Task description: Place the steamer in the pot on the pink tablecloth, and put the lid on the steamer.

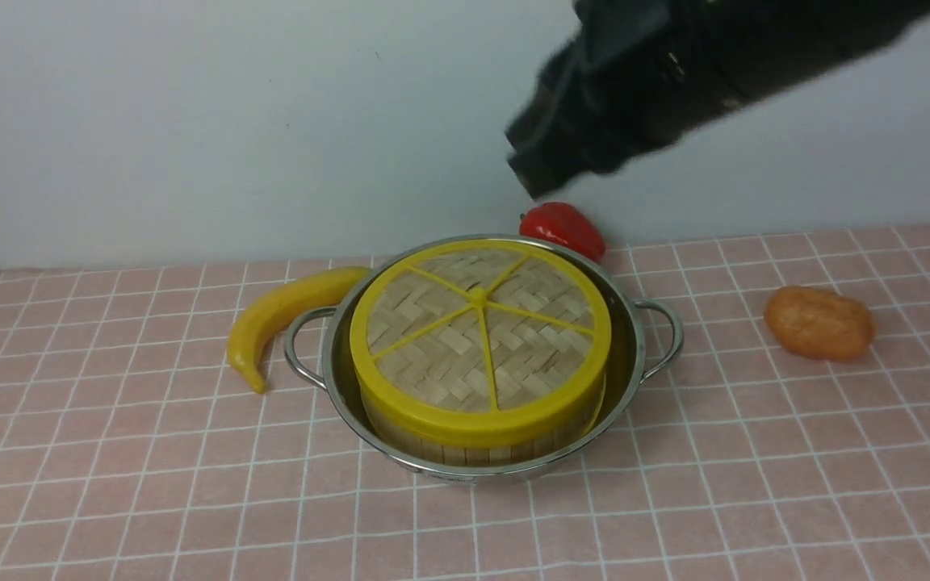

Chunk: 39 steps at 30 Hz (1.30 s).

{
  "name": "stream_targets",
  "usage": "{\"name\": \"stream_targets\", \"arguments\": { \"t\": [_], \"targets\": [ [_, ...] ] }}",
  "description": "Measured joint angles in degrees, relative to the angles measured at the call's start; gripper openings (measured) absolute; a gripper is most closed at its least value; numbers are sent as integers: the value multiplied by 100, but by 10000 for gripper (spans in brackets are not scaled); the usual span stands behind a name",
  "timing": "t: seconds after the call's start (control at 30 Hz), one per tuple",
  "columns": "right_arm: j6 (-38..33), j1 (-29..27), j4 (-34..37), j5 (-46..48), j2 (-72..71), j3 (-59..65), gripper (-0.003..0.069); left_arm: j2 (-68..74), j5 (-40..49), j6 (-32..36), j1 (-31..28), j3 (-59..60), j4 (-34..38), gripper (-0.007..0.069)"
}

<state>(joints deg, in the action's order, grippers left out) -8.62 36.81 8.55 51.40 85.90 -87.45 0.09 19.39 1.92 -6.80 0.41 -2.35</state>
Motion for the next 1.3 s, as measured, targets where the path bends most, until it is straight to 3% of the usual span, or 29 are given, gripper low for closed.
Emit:
{"name": "stream_targets", "arguments": {
  "t": [0.2,0.3,0.33,0.43,0.6,0.93,1.3],
  "targets": [
    [398,-734,-131,-1432,-2606,3528,39,0,0,0,0,0,0,243],
    [443,-1432,-147,-2348,-3877,5052,47,0,0,0,0,0,0,243],
    [451,-1478,-147,-2470,-4043,5220,48,0,0,0,0,0,0,243],
    [495,-2327,-142,-3425,-5550,6595,57,0,0,0,0,0,0,243],
    [660,-2823,-142,-3773,-7121,7726,69,0,0,0,0,0,0,243],
    [779,-2840,-142,-3161,-8525,8584,100,0,0,0,0,0,0,243],
    [800,-2840,-142,-3056,-8558,8787,132,0,1,0,0,0,0,243]
  ]
}}
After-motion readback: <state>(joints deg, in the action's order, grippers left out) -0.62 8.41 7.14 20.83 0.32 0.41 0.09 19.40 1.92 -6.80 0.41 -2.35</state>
